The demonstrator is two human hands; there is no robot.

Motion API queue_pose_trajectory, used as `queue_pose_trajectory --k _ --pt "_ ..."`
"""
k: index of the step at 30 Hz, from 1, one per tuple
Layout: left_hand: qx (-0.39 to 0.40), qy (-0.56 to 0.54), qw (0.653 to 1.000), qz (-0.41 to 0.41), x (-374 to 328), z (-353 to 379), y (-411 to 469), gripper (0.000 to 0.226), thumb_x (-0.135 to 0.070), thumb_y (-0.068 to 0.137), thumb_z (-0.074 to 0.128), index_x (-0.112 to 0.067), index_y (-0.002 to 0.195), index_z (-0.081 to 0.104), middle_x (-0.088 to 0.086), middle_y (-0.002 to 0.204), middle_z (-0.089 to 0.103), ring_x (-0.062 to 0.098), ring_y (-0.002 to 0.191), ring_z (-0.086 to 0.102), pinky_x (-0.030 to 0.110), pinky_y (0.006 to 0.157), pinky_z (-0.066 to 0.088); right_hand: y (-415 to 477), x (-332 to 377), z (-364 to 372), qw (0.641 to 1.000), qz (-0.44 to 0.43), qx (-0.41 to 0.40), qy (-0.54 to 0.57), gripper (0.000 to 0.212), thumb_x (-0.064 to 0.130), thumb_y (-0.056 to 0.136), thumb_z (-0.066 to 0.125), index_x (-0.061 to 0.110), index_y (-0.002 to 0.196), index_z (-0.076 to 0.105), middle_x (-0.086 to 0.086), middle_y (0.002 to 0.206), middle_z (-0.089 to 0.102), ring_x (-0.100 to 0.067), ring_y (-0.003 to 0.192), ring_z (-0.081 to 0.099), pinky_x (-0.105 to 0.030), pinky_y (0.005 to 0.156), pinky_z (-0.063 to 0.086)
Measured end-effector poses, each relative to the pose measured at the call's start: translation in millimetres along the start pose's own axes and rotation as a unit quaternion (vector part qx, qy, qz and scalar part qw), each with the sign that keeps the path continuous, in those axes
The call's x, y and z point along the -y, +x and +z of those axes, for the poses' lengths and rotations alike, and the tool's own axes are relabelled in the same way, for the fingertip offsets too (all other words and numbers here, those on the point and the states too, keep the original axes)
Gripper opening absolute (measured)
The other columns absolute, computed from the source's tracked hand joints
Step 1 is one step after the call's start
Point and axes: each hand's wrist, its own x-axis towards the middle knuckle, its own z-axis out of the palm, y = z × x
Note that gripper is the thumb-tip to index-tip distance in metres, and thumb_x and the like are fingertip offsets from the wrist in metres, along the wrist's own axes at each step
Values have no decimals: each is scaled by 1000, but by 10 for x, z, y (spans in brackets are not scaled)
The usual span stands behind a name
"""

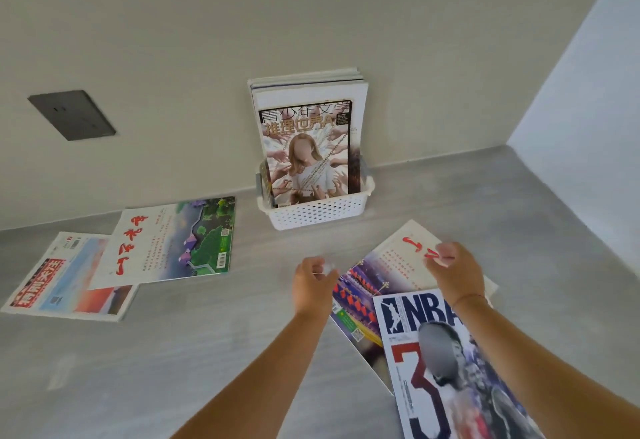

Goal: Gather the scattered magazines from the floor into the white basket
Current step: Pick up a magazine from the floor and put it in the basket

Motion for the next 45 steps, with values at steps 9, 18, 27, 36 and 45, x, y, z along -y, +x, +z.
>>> queue_pose_trajectory --k 9,18,27,36,45 --pt "72 -18 994 -80 447 205 -968 24 -20 77 69 -14 98 59 -4 86 60 13 78 57 20 57 40 -973 -797 -380 988 124 -48 -77 37 25 79 68 14 113 58 -12 123 55 -31 109 54 -45 92 48" --pt "136 -40 971 -193 579 508 -1582 15 -21 81 68 -14 90 58 7 100 70 18 78 66 30 68 56 -1478 -1076 -582 962 237 -43 -125 57 35 75 72 20 126 51 -11 122 56 -33 106 56 -51 94 45" --pt "195 -36 957 -214 449 550 -1532 25 -22 85 65 -14 108 61 20 111 67 27 84 69 30 68 58 -1450 -1077 -765 970 211 55 -111 35 27 80 66 10 107 52 -14 108 54 -26 93 53 -39 88 47" --pt "171 -61 948 -260 468 371 -1246 32 -12 81 67 -1 110 60 19 109 68 33 96 67 44 87 54 -1503 -1037 -635 977 173 82 -98 38 15 79 66 -2 111 55 -24 103 64 -37 99 62 -43 85 52" --pt "216 -87 960 -157 342 292 -1191 26 -6 88 58 -7 113 60 17 111 67 34 101 63 44 92 51 -1440 -927 -533 978 159 128 -39 37 18 83 64 4 116 53 -19 118 60 -29 99 58 -36 88 46"
